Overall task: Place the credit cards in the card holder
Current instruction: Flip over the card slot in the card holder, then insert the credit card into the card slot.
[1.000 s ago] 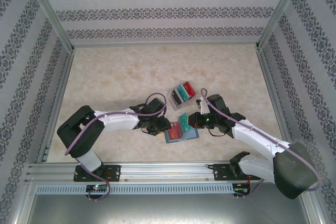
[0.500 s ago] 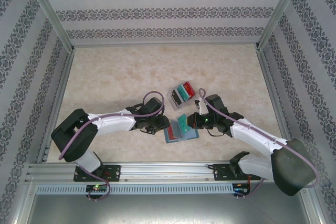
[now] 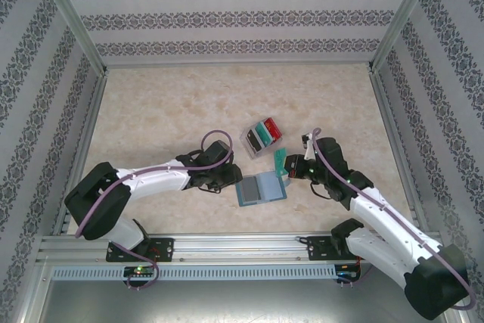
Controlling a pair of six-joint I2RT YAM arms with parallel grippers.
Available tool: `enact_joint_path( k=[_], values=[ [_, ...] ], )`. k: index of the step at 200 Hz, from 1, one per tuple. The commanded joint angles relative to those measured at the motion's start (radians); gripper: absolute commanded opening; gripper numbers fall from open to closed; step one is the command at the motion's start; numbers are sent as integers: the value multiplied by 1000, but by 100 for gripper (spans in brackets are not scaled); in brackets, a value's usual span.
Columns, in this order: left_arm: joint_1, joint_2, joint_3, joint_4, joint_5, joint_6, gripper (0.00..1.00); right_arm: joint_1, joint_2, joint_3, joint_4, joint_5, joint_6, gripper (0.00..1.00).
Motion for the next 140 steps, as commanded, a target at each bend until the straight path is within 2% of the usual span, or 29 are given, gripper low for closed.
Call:
enact_joint_path(
  k=[1,51,140],
  values=[
    [-17,27,-10,39,21,15,46,35,101,-23,126,-180,46,0],
    [-22,93,16,62,69,24,42,64,260,-109,340,-226,116,0],
    [-26,128,22,59,77,18,38,66,401,-200,451,-216,122,0]
  ],
)
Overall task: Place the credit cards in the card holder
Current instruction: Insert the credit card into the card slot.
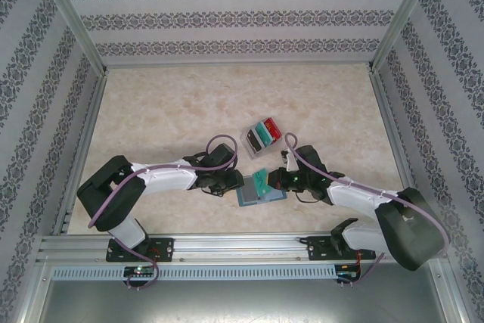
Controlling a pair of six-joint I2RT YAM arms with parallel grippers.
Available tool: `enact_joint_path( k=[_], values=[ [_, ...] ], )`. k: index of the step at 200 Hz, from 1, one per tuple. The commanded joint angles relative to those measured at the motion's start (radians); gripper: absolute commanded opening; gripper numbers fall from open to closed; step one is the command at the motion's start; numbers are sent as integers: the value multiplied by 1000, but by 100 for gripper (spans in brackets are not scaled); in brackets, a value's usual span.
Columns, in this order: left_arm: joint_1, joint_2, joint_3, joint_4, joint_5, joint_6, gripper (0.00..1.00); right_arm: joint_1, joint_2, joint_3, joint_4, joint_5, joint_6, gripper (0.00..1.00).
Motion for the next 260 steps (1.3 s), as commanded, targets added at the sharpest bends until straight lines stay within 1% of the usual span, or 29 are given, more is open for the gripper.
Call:
enact_joint_path(
  k=[1,16,41,57,78,89,101,132,139,168,195,213,224,230,238,252,260],
  values=[
    [-17,30,21,15,20,17,38,9,42,-42,65,-11,22,0],
    [-16,34,25,12,21,21,37,15,52,-51,77,-10,34,0],
    [-16,36,27,11,21,17,36,7,2,-57,39,21,20,0],
    [-17,38,26,12,20,17,36,10,-1,-65,38,14,22,0],
    [-18,41,30,11,20,18,36,32,34,-67,59,3,33,0],
    [-17,43,33,12,25,18,35,48,52,-70,89,6,62,0],
    [-18,44,35,13,26,17,34,71,65,-72,118,26,87,0],
    [-21,47,27,23,27,11,33,109,80,-46,128,88,129,0],
    [-22,47,28,25,30,10,32,115,80,-49,133,101,137,0],
    [-24,45,23,32,26,3,31,128,77,-47,138,74,136,0],
    [-26,53,29,34,27,4,30,148,100,-28,138,47,135,3],
    [-26,59,36,34,31,5,30,172,118,-14,156,53,150,6],
    [-26,60,35,33,31,5,30,183,129,-7,135,58,146,8],
    [-26,60,35,33,33,6,30,188,132,24,132,63,149,9],
    [-25,59,37,32,33,5,30,192,134,29,133,68,156,13],
    [-26,55,35,27,30,6,30,193,130,33,116,75,171,16],
    [-26,53,32,26,28,6,30,193,120,34,104,77,170,23]
  ],
)
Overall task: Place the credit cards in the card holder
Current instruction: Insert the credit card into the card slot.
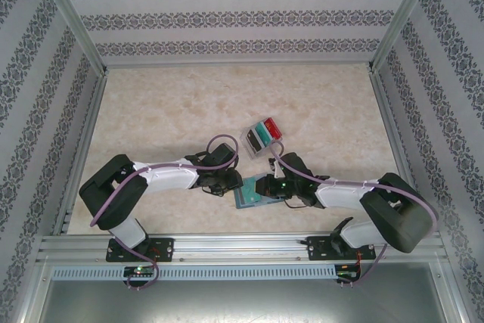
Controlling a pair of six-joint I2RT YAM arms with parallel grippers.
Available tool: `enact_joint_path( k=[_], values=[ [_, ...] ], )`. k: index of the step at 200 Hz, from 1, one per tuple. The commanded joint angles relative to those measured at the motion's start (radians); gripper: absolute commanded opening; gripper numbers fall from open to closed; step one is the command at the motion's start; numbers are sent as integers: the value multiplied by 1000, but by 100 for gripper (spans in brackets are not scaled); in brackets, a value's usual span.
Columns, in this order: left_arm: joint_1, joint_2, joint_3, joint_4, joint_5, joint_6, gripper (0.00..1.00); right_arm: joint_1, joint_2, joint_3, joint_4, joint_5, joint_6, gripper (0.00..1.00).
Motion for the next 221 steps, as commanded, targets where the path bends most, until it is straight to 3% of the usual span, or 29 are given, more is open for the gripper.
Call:
enact_joint_path(
  k=[1,32,59,120,167,221],
  values=[
    [-25,35,15,46,28,6,30,15,-4,26,-37,16,10,24],
    [-25,26,10,45,24,5,30,6,-62,62,-210,87,-56,36],
    [-25,23,9,42,22,8,30,0,-73,75,-256,94,-75,37],
    [-25,24,2,64,32,1,30,26,22,117,-187,10,-79,4],
    [-25,21,1,83,33,-7,32,42,92,180,-183,-62,-94,10],
    [-25,-38,-7,8,-48,4,37,15,-15,178,-294,33,-130,25]
  ],
)
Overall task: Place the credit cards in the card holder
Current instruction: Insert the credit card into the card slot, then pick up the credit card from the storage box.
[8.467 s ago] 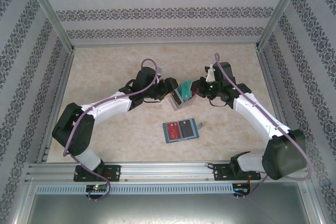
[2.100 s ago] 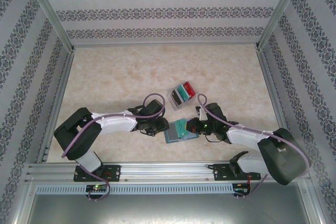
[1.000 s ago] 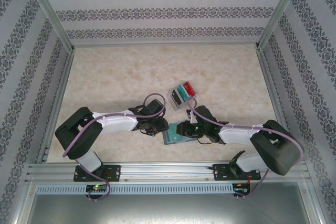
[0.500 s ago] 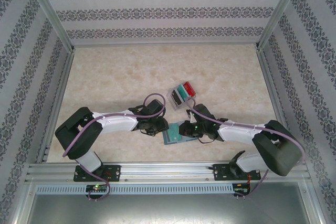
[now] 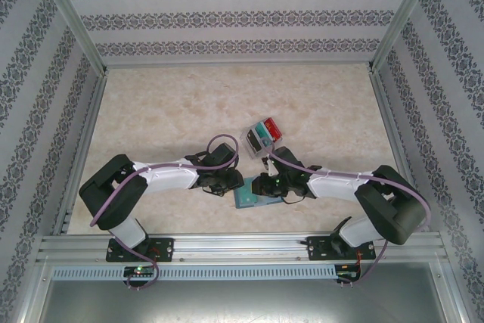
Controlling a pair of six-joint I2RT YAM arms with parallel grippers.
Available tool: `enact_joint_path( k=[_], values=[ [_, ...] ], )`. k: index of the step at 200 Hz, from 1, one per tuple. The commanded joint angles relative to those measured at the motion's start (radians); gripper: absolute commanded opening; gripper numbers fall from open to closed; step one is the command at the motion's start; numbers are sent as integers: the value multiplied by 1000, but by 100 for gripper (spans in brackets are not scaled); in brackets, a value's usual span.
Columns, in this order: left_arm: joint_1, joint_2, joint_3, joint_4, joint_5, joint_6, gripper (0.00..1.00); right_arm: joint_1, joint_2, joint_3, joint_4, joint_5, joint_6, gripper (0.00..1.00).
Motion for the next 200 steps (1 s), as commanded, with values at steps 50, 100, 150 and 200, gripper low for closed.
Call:
enact_joint_path(
  k=[50,100,150,200],
  values=[
    [-14,-93,36,-102,-154,38,45,-140,-212,154,-290,175,-221,32],
    [84,-94,63,-27,-143,34,53,-122,89,577,-598,400,-494,28],
    [176,-88,80,61,-99,-8,59,-73,323,833,-711,542,-610,36],
    [197,-79,70,108,-57,-23,60,-60,448,929,-771,614,-649,40]
  ],
)
